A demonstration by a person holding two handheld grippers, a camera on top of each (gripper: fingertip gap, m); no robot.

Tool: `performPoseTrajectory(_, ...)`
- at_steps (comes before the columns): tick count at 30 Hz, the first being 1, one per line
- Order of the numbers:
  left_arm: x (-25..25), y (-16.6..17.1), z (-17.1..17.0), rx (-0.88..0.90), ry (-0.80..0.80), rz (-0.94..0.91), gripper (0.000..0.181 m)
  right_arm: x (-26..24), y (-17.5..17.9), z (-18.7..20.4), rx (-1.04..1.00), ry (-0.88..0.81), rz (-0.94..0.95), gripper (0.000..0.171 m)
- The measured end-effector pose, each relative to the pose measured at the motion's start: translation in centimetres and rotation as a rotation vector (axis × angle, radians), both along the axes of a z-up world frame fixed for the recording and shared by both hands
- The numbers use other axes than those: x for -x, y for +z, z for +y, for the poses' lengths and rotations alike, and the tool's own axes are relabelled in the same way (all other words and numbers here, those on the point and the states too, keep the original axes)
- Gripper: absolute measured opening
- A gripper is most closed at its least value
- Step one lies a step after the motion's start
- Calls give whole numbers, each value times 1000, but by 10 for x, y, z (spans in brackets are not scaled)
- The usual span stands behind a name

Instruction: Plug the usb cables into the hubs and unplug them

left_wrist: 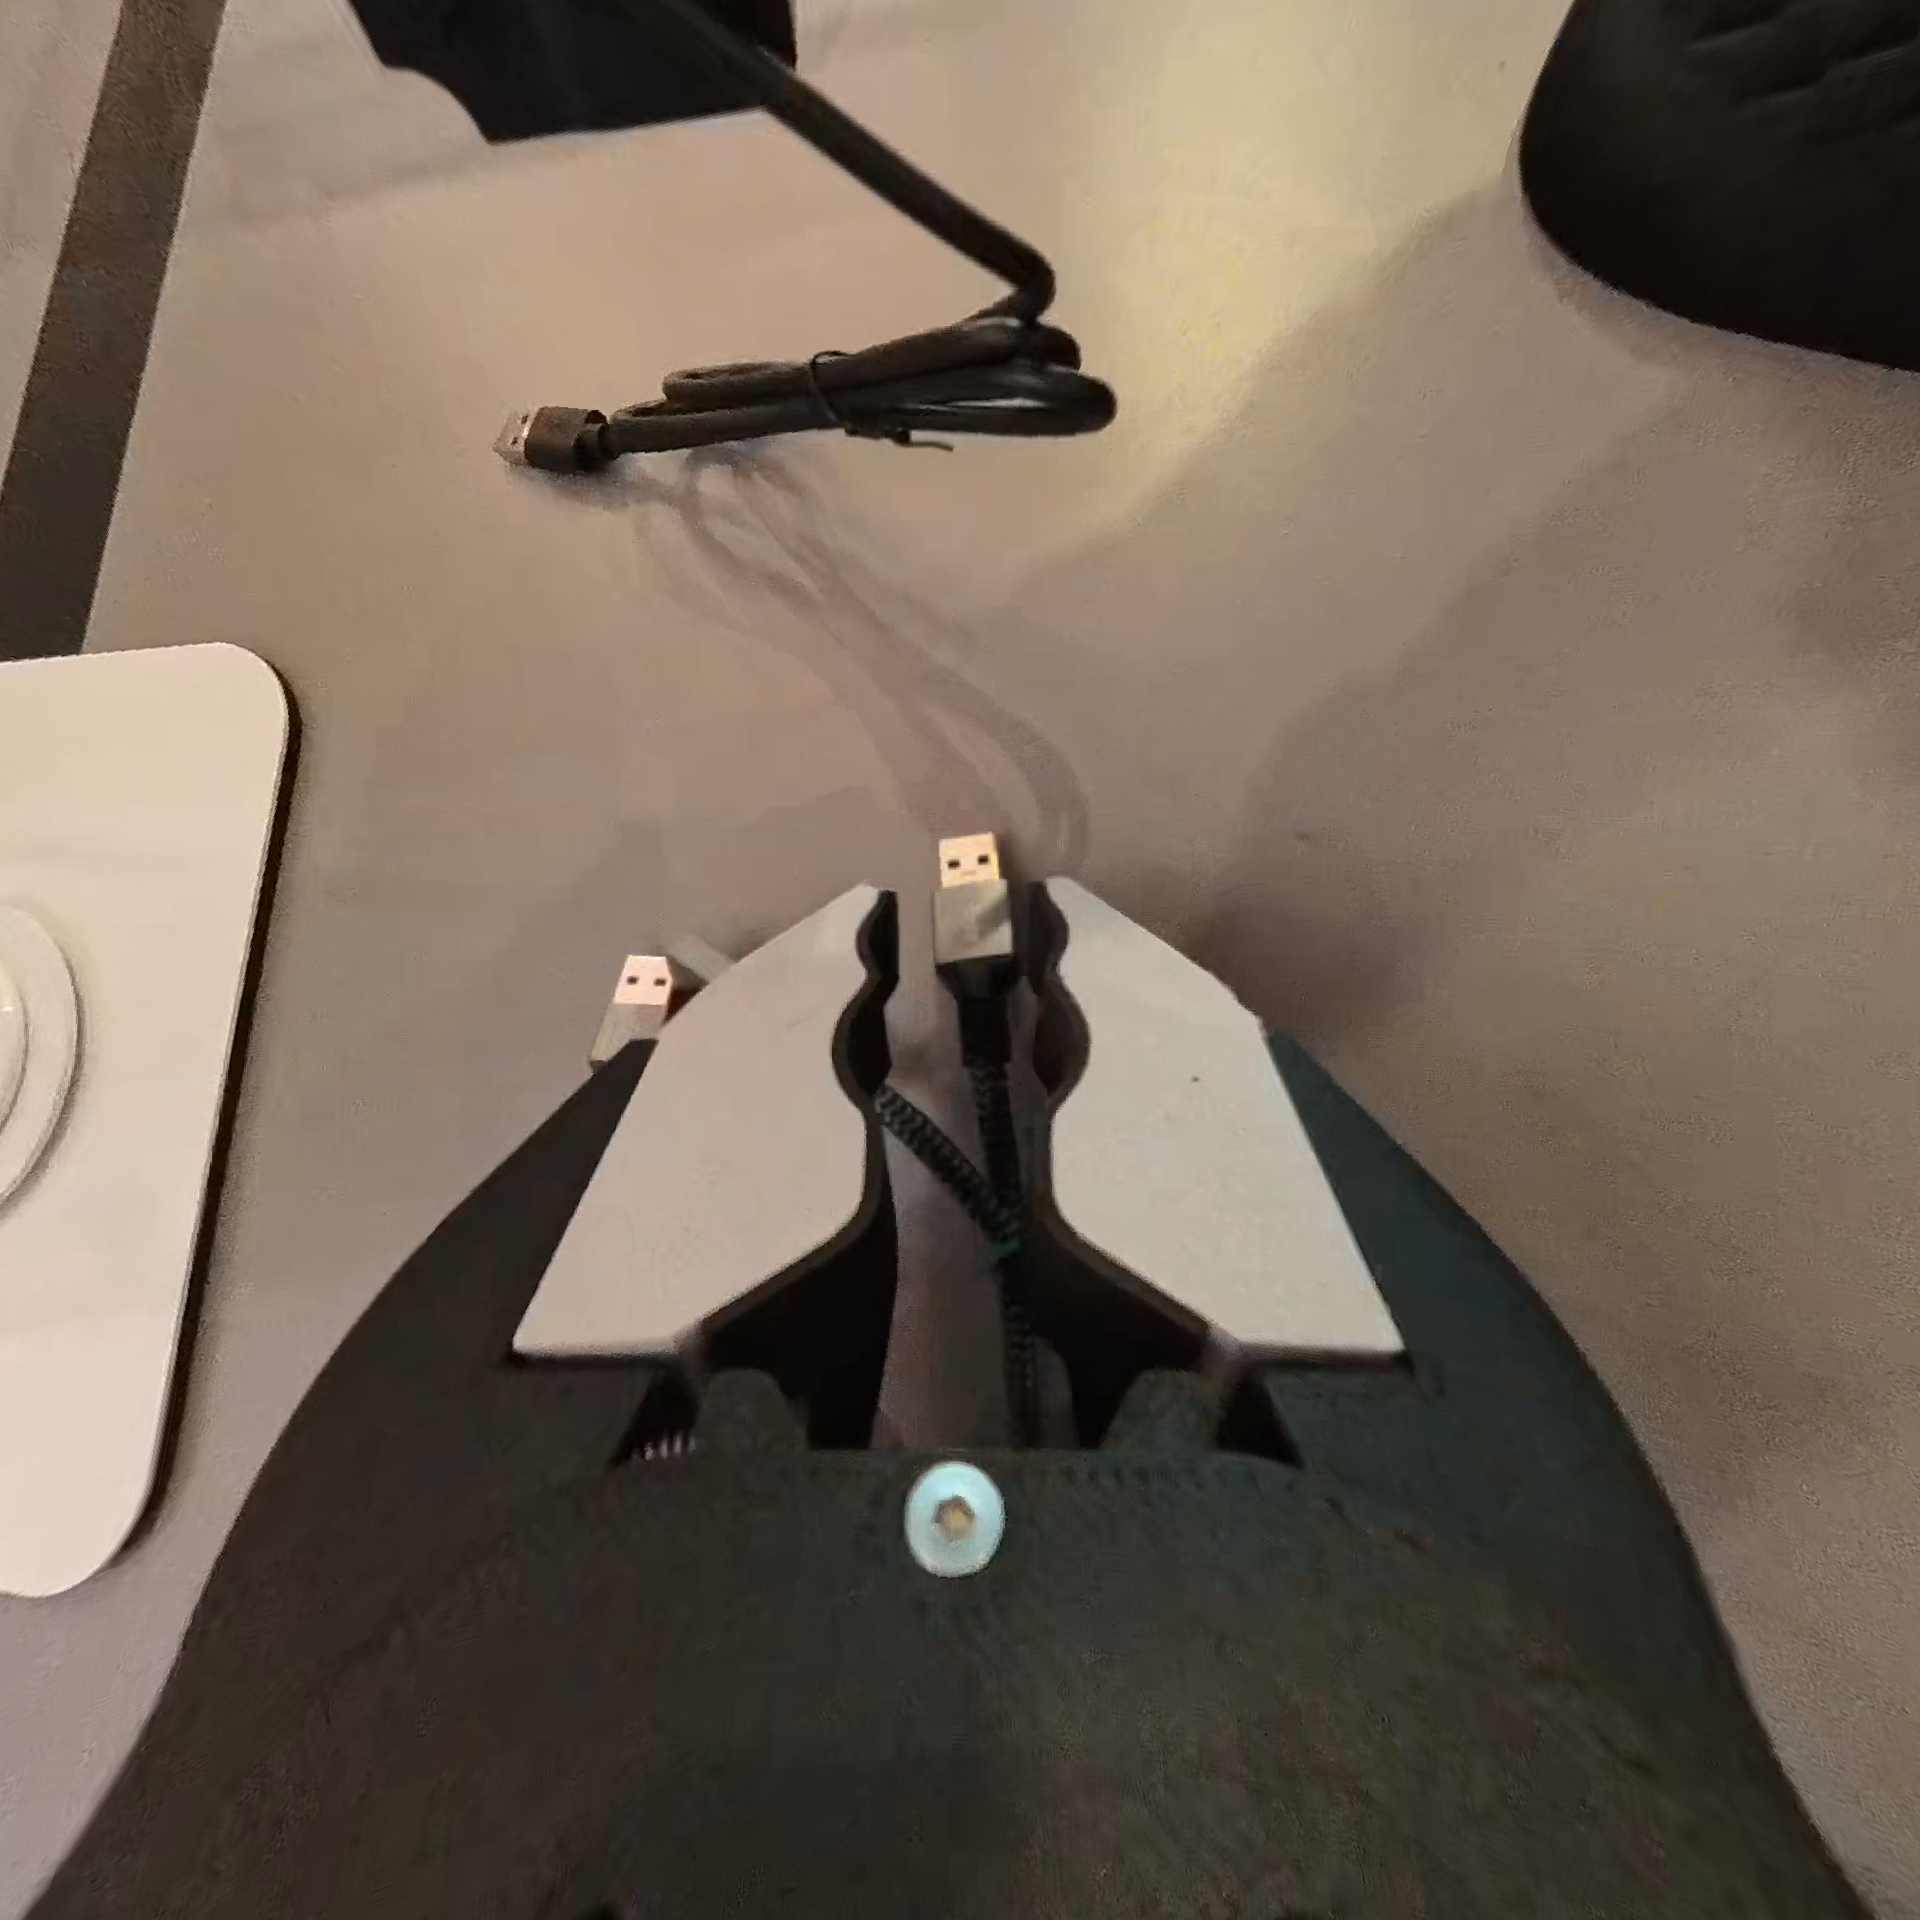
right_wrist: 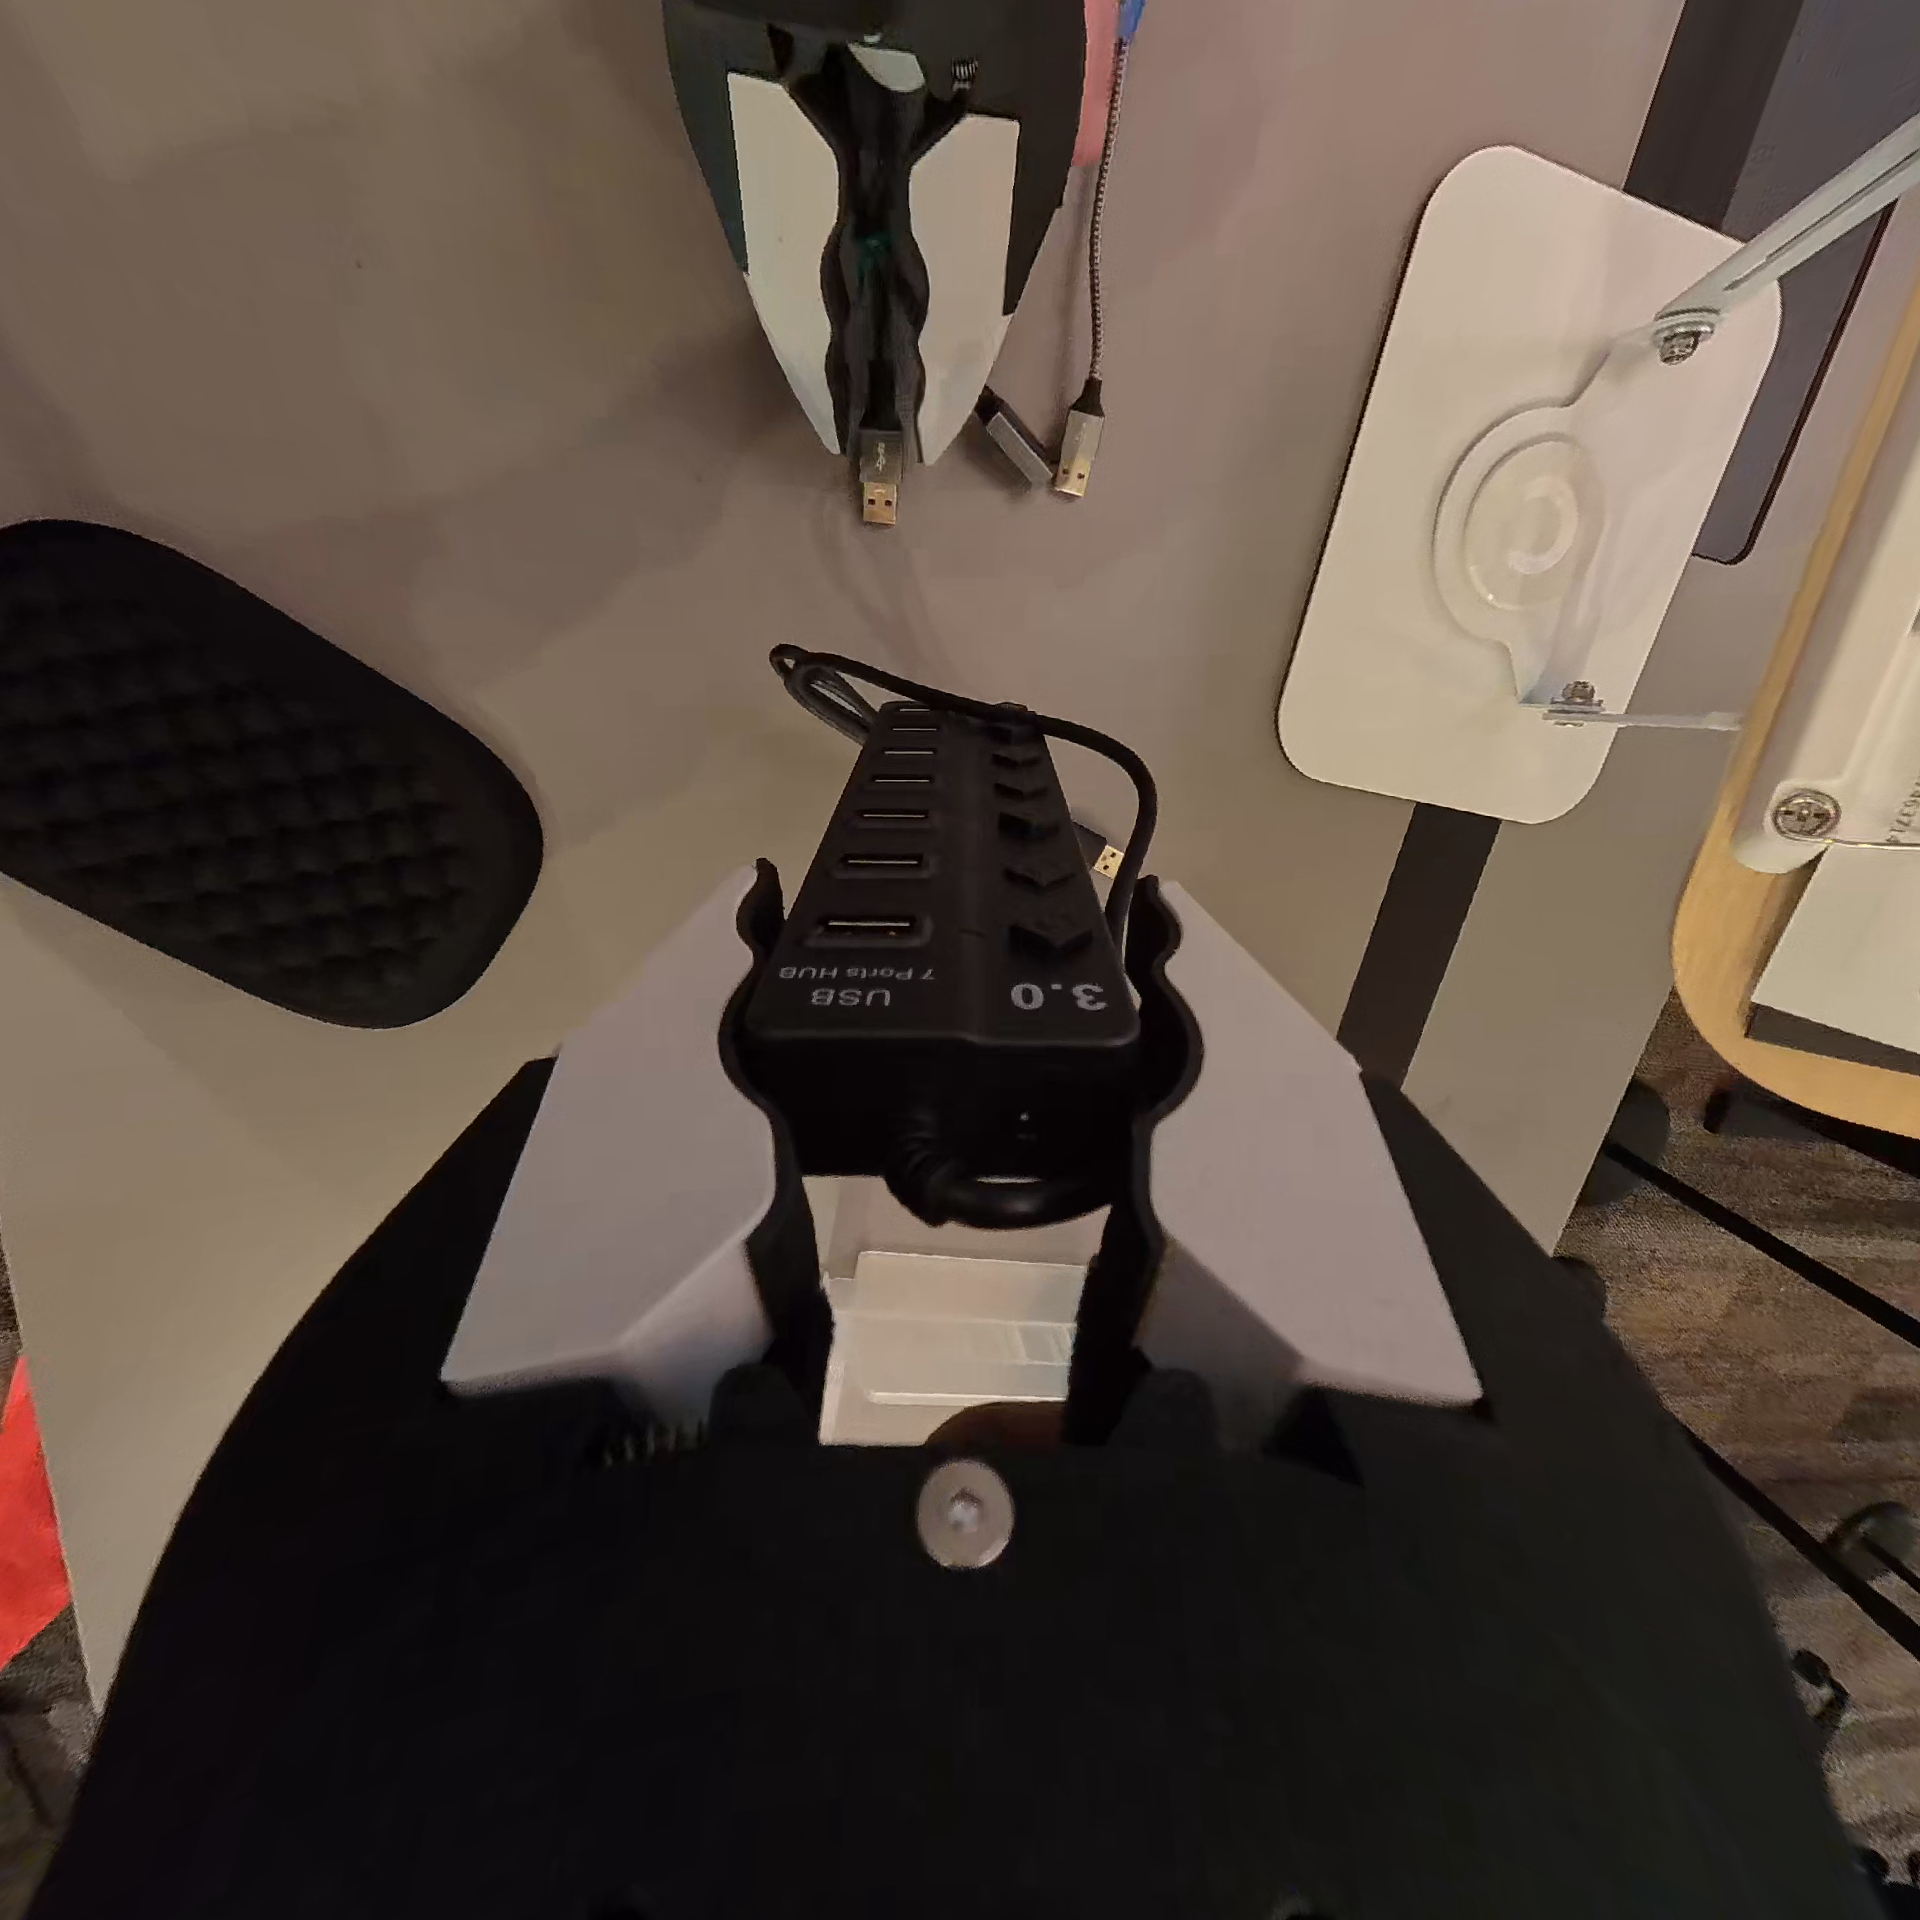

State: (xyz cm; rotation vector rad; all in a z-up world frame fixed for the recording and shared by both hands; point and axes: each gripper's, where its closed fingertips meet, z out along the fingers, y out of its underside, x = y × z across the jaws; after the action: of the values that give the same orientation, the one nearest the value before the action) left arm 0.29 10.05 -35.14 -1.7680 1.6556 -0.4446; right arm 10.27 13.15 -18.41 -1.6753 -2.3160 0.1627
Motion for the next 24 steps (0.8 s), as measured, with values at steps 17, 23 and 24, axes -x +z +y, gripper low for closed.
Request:
performPoseTrajectory(17,-52,100,10,-139,77,-399,100,13,18,-25,61,29,222,67)
performPoseTrajectory(23,-79,105,5,-134,32,-398,83,16,15,-33,74,39,255,67)
performPoseTrajectory(24,-81,104,9,-158,54,-391,72,16,16,-34,77,39,265,67)
